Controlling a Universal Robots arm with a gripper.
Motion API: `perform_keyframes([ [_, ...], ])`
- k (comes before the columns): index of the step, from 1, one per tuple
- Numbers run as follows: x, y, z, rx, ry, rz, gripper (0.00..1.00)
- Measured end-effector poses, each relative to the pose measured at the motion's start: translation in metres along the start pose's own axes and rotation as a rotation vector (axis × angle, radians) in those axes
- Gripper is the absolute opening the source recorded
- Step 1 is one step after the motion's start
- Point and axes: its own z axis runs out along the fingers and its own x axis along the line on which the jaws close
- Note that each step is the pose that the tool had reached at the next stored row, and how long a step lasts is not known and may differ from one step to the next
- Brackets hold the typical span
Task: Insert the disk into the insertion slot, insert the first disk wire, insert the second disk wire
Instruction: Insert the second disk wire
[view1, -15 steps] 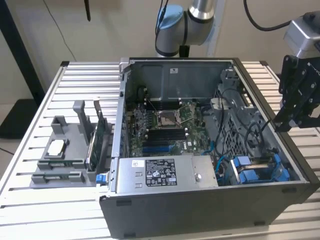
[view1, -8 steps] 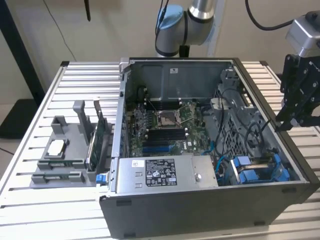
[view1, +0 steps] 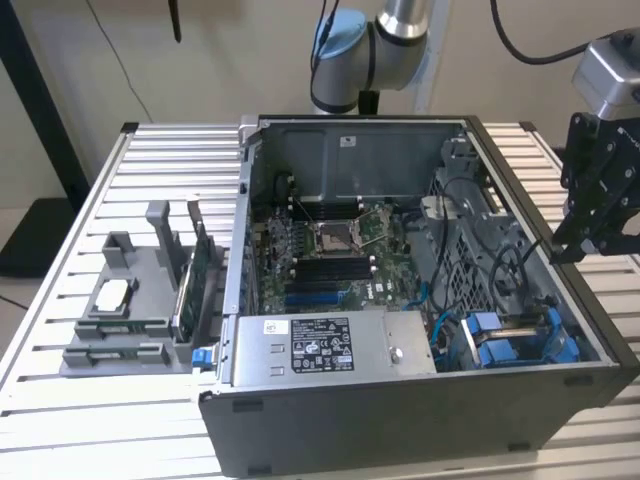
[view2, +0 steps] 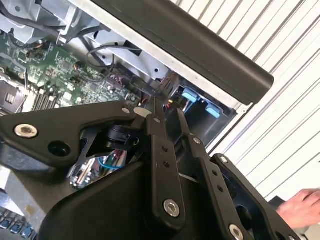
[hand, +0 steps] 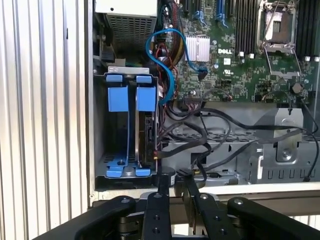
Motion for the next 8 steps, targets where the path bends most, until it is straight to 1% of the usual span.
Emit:
perform_keyframes([
  [4,0.0003,-0.0024,0.0031,0.0000,0.0001,0.000,0.27],
  [8,0.0003,-0.0035,0.0045,0.0000,-0.0001,0.000,0.27],
])
